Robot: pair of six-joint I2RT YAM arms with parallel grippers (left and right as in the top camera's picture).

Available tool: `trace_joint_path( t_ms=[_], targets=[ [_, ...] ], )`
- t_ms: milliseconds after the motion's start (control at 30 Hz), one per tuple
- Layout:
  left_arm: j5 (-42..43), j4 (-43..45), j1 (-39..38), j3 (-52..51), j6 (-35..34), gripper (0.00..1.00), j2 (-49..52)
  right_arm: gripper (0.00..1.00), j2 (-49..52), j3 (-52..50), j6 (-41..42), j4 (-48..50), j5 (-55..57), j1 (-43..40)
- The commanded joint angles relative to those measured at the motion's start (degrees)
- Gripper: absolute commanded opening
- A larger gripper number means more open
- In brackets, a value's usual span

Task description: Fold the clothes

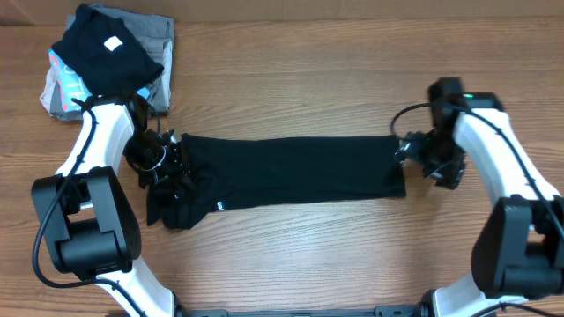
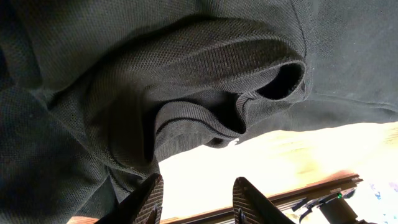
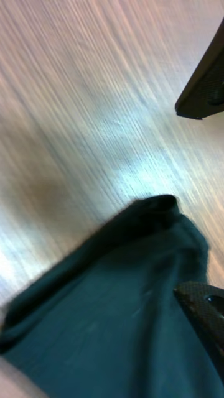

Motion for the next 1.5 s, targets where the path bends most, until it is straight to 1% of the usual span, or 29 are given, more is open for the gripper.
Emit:
trace_joint_path(
  t_ms=[0, 100, 167, 300, 467, 700, 800, 900, 967, 1000, 1033, 1100, 1133, 1167, 1300, 1367, 1467],
  targets=[
    [-0.26, -0.13, -0.37, 0.72, 1.29, 0.40, -0.70, 0.88, -1.42, 1.03, -8.85, 3.06, -8.76, -5.68],
    [-0.28, 0.11, -0.37, 0.72, 1.29, 0.40, -0.70, 0.89, -1.42, -0.46, -18.12, 6.16, -23.65, -9.70],
    [-0.28, 0.24, -0.37, 0.72, 1.29, 0.40, -0.70, 0.90, -1.42, -2.43, -21.33, 8.68, -29.27, -11.32],
    [-0.26, 0.24, -0.39, 0.72, 1.29, 0.40, -0.70, 0.93, -1.01, -7.32, -21.38, 14.29, -29.53, -11.76],
    [-0.26, 0.22, -0.39, 0.72, 1.29, 0.40, -0.70, 0.93, 2.45, -12.11, -21.31, 20.94, -32.79, -11.76],
    [-0.20, 0.24, -0.39, 0.70, 1.27, 0.40, -0.70, 0.92, 8.52, -12.90, -21.40, 22.99, -32.96, -11.76],
    [0.44, 0.24, -0.44, 0.68, 1.29, 0.40, -0.70, 0.89, 11.06, -12.90, -23.17, 23.65, -36.33, -11.76],
    [0.46, 0.28, -0.44, 0.59, 1.29, 0.40, -0.70, 0.88, 12.83, -12.90, -23.28, 24.04, -38.84, -11.69],
    [0.61, 0.31, -0.44, 0.52, 1.29, 0.40, -0.70, 0.82, 13.64, -12.90, -23.26, 23.82, -39.26, -11.69],
    [0.63, 0.31, -0.44, 0.52, 1.29, 0.40, -0.70, 0.77, 14.10, -12.92, -23.26, 23.65, -39.26, -11.61],
    [0.61, 0.37, -0.44, 0.50, 1.31, 0.40, -0.70, 0.70, 14.34, -12.92, -23.26, 23.30, -39.26, -11.43],
    [0.63, 0.61, -0.44, 0.50, 1.29, 0.40, -0.70, 0.58, 14.45, -13.22, -23.23, 23.06, -39.21, -10.93],
    [0.61, 0.72, -0.44, 0.50, 1.29, 0.40, -0.70, 0.56, 14.45, -13.31, -23.17, 22.95, -39.21, -10.58],
    [0.61, 0.81, -0.44, 0.48, 1.29, 0.40, -0.70, 0.51, 14.45, -13.33, -23.02, 22.91, -39.17, -10.08],
    [0.61, 0.79, -0.44, 0.46, 1.29, 0.40, -0.70, 0.22, 14.45, -13.33, -22.10, 23.61, -38.99, -8.41],
    [0.61, 0.79, -0.44, 0.42, 1.29, 0.40, -0.70, 0.04, 14.45, -13.25, -19.98, 24.02, -37.73, -8.35],
    [0.63, 0.74, -0.44, 0.22, 1.29, 0.40, -0.70, 0.04, 14.45, -12.55, -18.73, 23.52, -35.23, -9.03]
  ],
)
